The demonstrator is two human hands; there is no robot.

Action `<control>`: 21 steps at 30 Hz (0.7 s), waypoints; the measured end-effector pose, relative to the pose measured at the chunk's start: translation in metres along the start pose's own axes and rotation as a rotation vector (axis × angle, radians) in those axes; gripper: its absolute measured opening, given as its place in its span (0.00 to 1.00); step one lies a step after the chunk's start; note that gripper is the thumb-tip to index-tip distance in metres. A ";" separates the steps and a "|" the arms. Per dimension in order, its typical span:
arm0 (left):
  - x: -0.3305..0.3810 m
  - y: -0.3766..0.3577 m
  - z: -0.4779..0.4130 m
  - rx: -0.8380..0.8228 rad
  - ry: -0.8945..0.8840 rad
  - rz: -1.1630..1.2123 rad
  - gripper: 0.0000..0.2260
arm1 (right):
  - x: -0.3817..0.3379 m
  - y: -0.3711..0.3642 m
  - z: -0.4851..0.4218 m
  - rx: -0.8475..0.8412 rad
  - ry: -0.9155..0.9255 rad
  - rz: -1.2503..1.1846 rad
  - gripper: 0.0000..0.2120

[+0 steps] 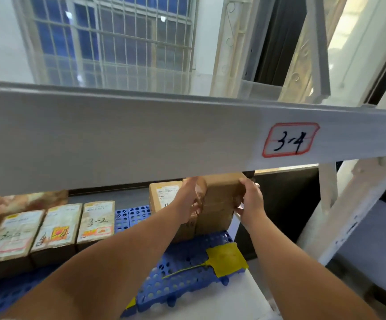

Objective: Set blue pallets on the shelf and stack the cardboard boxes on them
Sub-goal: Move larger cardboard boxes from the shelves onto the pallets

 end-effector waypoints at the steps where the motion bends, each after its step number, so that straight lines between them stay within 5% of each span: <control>1: 0.003 -0.001 -0.003 0.026 -0.012 0.004 0.30 | 0.001 -0.002 -0.007 -0.028 -0.017 -0.004 0.05; 8: -0.001 -0.014 -0.019 0.037 -0.007 -0.030 0.32 | 0.010 -0.008 -0.032 -0.181 -0.103 0.009 0.14; 15: 0.001 -0.026 -0.017 0.089 -0.060 -0.096 0.21 | 0.021 -0.005 -0.037 -0.233 -0.051 0.052 0.15; 19: 0.000 -0.020 -0.025 0.231 -0.117 -0.142 0.33 | 0.021 -0.012 -0.038 -0.232 -0.021 0.088 0.19; 21: -0.002 -0.019 -0.027 0.268 -0.129 -0.156 0.31 | 0.022 -0.011 -0.037 -0.208 -0.016 0.102 0.21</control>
Point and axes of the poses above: each hand's wrist, its own z-axis away from the middle knuckle, its own y-axis out of the back of the hand, x = y × z, the point moved 9 cm from there along -z, towards the middle knuckle, and after that the axes turned 9 degrees about y, right-handed, at the moved point
